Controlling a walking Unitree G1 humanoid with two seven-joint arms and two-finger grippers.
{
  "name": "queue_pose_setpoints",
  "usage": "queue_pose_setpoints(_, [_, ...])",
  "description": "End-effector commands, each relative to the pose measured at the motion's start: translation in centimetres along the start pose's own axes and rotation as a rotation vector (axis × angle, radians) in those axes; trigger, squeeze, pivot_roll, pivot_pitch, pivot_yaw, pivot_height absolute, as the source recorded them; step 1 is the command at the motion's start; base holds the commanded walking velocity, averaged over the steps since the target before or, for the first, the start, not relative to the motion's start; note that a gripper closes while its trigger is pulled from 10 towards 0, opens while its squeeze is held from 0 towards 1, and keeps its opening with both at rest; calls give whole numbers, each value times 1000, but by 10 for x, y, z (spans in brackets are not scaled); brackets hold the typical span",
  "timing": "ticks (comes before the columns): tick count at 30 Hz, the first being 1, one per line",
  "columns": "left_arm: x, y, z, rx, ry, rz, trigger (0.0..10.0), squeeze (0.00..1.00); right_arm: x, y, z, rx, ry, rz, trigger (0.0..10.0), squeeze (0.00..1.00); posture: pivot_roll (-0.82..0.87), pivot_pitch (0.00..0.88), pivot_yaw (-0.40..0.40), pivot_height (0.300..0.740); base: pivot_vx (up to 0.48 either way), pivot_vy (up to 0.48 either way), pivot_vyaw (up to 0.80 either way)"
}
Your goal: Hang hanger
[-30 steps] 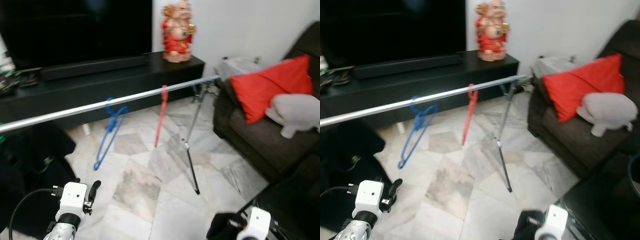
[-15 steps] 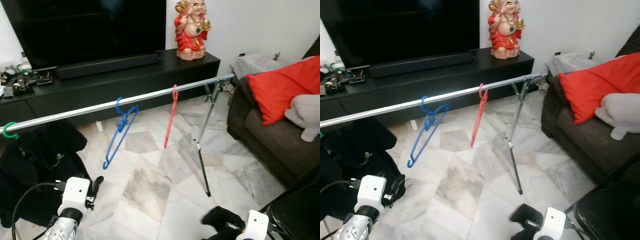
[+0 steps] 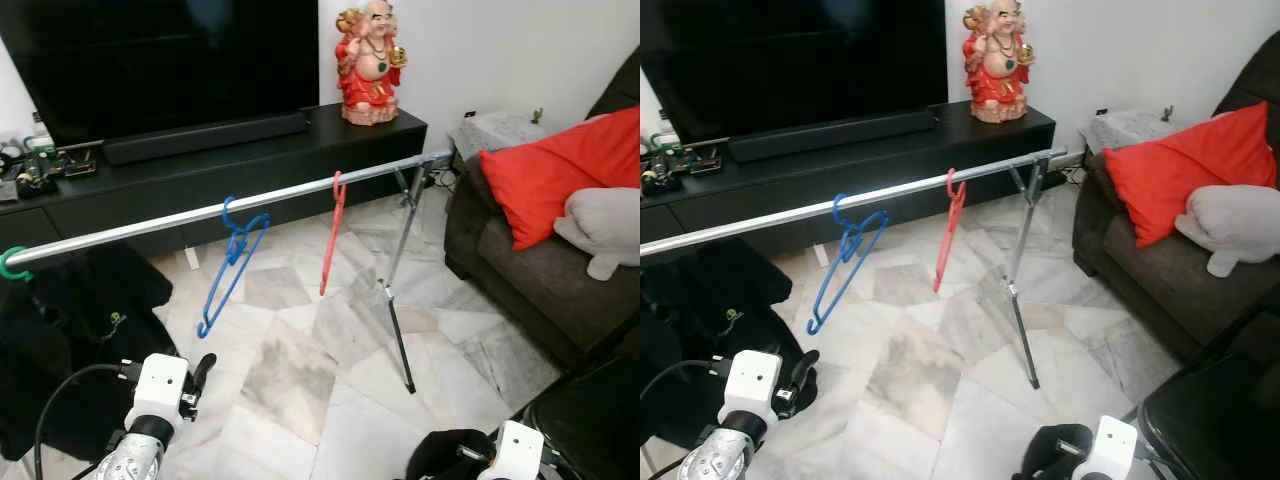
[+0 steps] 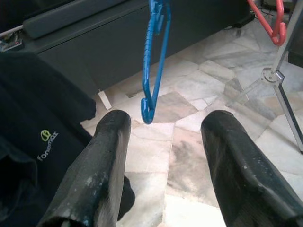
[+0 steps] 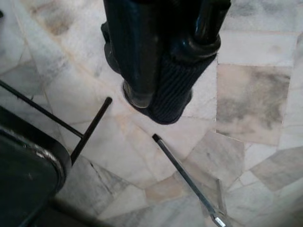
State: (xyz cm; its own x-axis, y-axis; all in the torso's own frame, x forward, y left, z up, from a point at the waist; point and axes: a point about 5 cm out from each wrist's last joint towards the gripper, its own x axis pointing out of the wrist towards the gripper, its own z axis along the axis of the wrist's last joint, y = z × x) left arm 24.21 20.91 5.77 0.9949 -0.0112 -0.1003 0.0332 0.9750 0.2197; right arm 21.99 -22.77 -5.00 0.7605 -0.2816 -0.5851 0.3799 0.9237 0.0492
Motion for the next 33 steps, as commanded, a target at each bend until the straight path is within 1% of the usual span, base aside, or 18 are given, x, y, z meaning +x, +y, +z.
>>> queue_pose_setpoints(1, [0, 4, 2, 12, -3, 7, 10000, 0, 3, 7, 9, 2, -36, 19, 10000, 0, 181, 0, 16, 740, 0, 420, 0])
queue_pose_setpoints(7, [0, 4, 2, 10, -4, 5, 10000, 0, 3, 9, 10, 2, -40, 24, 10000, 0, 181, 0, 14, 740, 0, 408, 0])
queue_pose_setpoints(13, [1, 3, 4, 22, -12, -8, 10000, 0, 4, 8, 11, 11, -38, 20, 10000, 0, 183, 0, 15, 740, 0, 0, 0])
queue_pose_setpoints(17, [1, 0, 7, 10, -24, -29, 10000, 0, 4, 6, 13, 12, -38, 15, 10000, 0, 181, 0, 15, 740, 0, 0, -800])
queue_pose_setpoints(29, [2, 0, 7, 7, -18, -23, 10000, 0, 4, 4, 12, 15, -36, 7, 10000, 0, 190, 0, 8, 740, 0, 0, -785])
queue_pose_setpoints(33, [2, 1, 7, 5, -19, -14, 10000, 0, 4, 5, 14, 8, -46, 8, 10000, 0, 189, 0, 8, 740, 0, 0, 0])
